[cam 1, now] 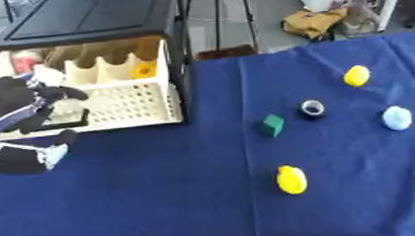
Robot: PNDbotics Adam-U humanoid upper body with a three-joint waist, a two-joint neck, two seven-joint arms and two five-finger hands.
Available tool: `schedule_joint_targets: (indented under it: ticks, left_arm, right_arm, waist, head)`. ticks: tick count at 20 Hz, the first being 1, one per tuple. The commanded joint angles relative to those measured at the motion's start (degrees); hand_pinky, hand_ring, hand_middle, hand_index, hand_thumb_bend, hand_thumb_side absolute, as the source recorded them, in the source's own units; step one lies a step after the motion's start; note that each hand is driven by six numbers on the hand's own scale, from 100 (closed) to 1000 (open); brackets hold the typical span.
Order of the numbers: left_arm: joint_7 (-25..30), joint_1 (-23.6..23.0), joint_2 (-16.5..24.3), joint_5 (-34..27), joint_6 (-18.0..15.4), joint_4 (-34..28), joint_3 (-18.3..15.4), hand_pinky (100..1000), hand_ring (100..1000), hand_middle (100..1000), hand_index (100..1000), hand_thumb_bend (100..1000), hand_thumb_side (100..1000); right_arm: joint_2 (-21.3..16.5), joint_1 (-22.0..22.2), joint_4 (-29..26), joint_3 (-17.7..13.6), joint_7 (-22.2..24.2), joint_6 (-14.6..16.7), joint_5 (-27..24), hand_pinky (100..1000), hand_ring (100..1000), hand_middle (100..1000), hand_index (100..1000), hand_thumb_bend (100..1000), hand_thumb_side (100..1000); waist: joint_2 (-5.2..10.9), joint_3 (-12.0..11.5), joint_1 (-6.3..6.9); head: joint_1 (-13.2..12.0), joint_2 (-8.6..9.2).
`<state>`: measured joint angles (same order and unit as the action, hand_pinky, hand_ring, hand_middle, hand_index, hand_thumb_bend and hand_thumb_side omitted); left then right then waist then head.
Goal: Pick up objects from table and place into drawer.
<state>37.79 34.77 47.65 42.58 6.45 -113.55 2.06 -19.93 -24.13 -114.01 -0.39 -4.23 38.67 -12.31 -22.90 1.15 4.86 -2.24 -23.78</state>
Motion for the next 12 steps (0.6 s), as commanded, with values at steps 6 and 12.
schedule_joint_targets:
  ticks: [6, 12]
  left_arm:
    - [-7.11, 1.86, 2.43, -2.56, -0.4, -1.04, -3.96, 100, 100, 182, 947, 100, 291]
    - [-16.42, 3.93, 2.11, -7.23, 0.5, -1.04, -5.83, 100, 100, 200, 949, 100, 406]
  right_arm:
    - [-1.47, -0.04, -0.59, -0.51, -0.57, 0.3, 0.07, 664, 763, 694, 796, 100, 871]
    - [-2.43, 0.35, -0.59, -1.11, -1.11, 1.35, 0.25, 661, 761, 695, 794, 100, 887]
  waist:
    - [1.87, -0.58, -0.22]
    - [2.09, -0.55, -0.54]
  head:
    - [1.04, -0.81]
    - [3.86, -0.64]
